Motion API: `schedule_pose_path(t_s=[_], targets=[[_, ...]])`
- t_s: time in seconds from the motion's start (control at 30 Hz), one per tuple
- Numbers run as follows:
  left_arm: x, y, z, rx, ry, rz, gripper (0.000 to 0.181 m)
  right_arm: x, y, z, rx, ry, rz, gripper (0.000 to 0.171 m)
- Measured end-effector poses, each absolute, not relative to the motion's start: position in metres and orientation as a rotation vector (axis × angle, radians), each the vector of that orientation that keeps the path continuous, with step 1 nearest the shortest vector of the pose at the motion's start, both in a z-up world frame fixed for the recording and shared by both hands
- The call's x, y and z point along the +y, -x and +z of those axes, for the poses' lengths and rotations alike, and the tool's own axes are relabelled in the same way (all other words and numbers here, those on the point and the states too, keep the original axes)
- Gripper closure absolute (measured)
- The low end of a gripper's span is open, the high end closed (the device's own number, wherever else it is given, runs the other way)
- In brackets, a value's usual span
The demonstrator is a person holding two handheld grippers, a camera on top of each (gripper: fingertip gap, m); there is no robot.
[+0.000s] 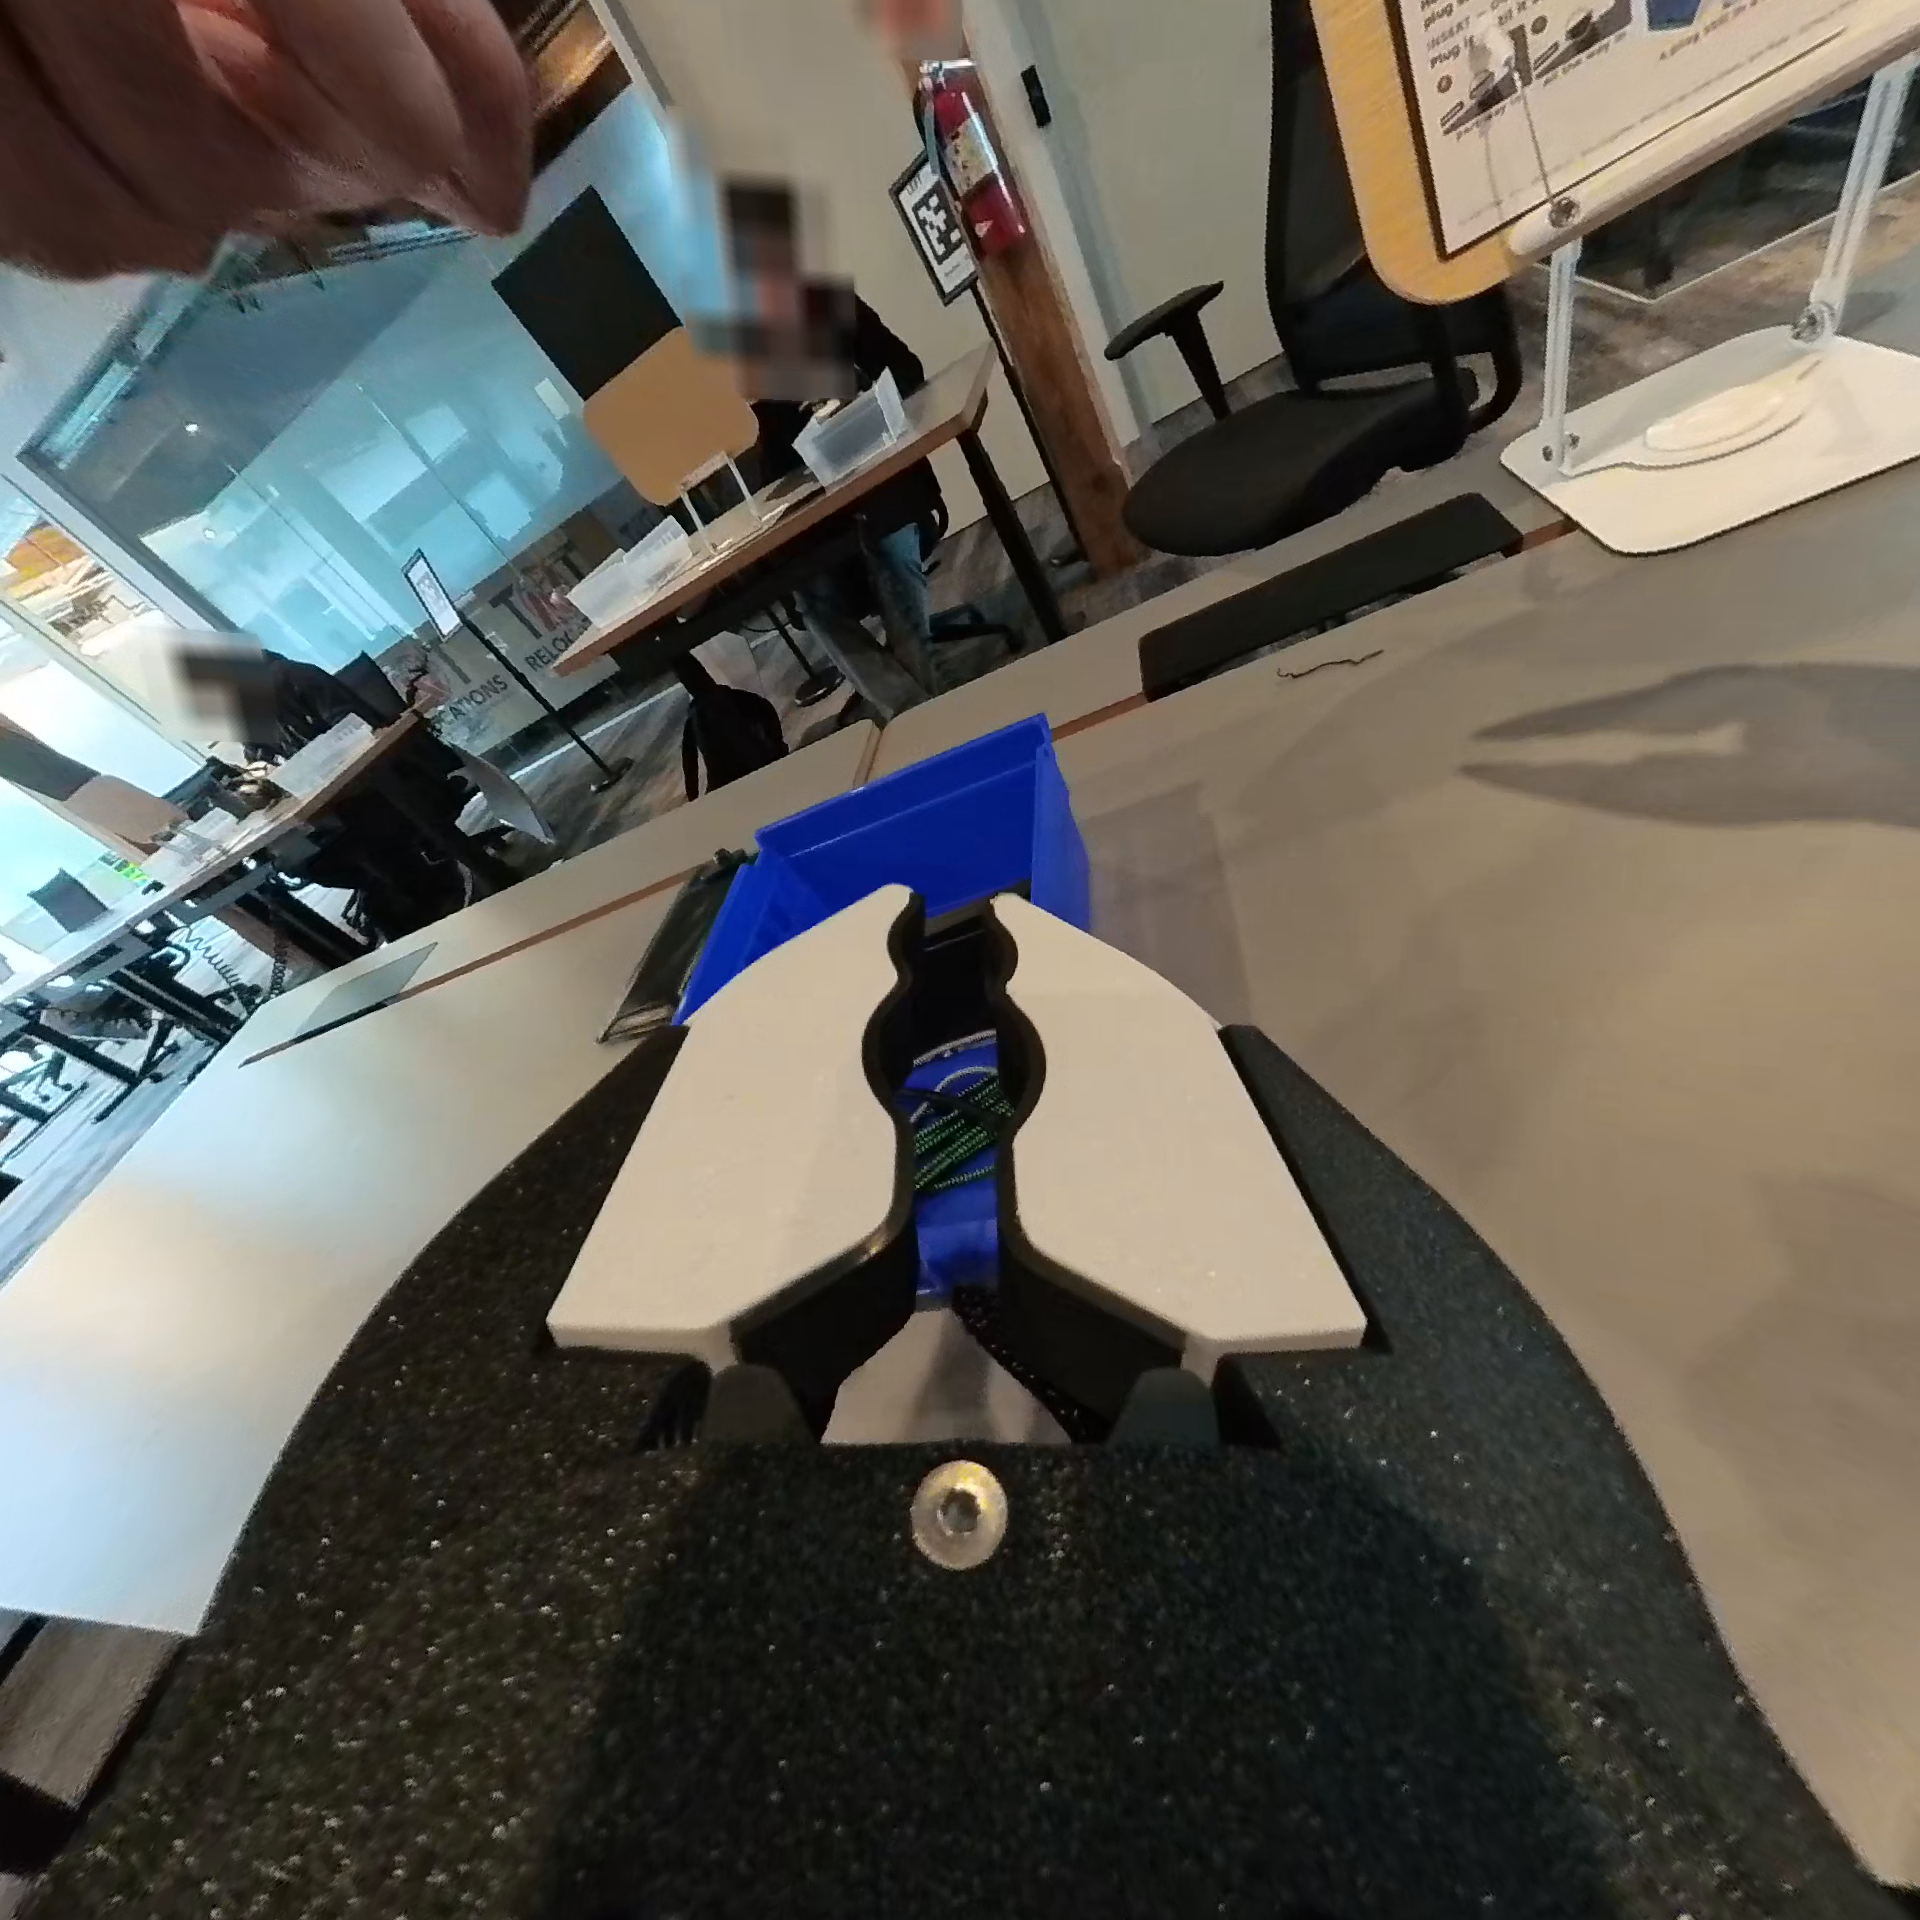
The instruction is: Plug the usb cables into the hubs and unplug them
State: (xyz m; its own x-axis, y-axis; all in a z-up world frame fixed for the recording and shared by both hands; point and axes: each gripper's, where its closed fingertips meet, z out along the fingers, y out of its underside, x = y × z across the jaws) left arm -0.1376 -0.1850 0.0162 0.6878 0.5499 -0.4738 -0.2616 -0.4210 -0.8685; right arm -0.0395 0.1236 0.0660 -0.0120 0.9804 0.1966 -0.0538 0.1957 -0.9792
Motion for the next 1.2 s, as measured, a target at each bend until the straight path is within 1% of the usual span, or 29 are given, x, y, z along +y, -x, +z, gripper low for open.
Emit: schedule_pose_path(t_s=[0.63, 1.2], targets=[[-0.178, 0.132, 0.010, -0.209, 1.784, 0.776, 0.171, 0.123, 0.042, 0.062, -1.291, 1.029, 1.087, 0.153], [-0.175, 0.133, 0.006, -0.200, 1.792, 0.775, 0.171, 0.123, 0.043, 0.059, -1.305, 1.038, 1.078, 0.153]])
